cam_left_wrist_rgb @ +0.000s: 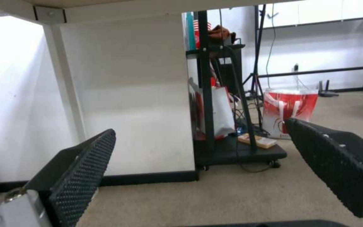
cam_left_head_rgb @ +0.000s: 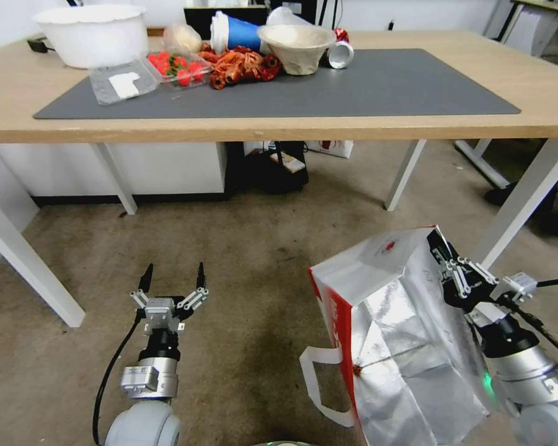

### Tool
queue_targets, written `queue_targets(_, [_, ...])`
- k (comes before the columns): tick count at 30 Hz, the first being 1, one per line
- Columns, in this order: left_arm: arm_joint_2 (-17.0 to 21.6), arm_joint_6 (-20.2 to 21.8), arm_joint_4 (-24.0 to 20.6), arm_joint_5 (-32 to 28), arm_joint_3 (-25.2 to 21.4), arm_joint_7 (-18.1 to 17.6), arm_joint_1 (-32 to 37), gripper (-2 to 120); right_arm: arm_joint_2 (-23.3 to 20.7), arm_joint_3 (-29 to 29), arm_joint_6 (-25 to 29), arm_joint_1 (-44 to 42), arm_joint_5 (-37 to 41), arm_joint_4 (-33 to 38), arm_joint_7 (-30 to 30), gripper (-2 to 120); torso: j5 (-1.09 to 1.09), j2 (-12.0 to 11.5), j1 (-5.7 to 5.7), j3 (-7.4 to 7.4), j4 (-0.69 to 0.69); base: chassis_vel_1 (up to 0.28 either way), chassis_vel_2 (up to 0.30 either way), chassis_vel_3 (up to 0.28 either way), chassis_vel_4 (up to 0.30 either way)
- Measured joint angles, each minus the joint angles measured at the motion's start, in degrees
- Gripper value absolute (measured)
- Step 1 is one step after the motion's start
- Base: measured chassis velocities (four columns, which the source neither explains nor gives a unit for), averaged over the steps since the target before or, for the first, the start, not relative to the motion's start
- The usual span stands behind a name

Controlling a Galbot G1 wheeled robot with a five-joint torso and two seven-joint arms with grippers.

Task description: Pick up the food delivery bag from the floor and place it on the table.

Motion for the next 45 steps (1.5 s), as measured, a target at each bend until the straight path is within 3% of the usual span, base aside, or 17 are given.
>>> queue_targets(12, [0.69,0.32,-1.06,-2.61,-0.93,3.63,0.26,100,-4.06,-0.43,-4.27,1.29,8.81,3.15,-4.01,0,0.0,0.0,0.0,0.0,0.0,0.0,0.0,0.0,0.0])
queue_targets(22, [1.06,0.62,-1.44,-1.44,-1.35,3.76,0.35,100,-5.32,0.24,-6.06,1.57,14.44,4.07,-9.4,0,-0.01,0.0,0.0,0.0,0.0,0.0,0.0,0.0,0.0])
queue_targets(26, [1.27,0.84,-1.75,-1.33,-1.28,3.52,0.51,100,-5.95,1.44,-8.43,1.97,19.27,3.86,-14.52,0,-0.01,0.0,0.0,0.0,0.0,0.0,0.0,0.0,0.0])
queue_targets(45, [1.67,1.15,-2.58,-2.67,-1.02,3.81,1.12,100,-6.04,2.08,-11.87,2.26,25.56,3.45,-20.84,0,0.0,0.12,0.0,0.13,0.0,0.0,0.0,0.0,0.0])
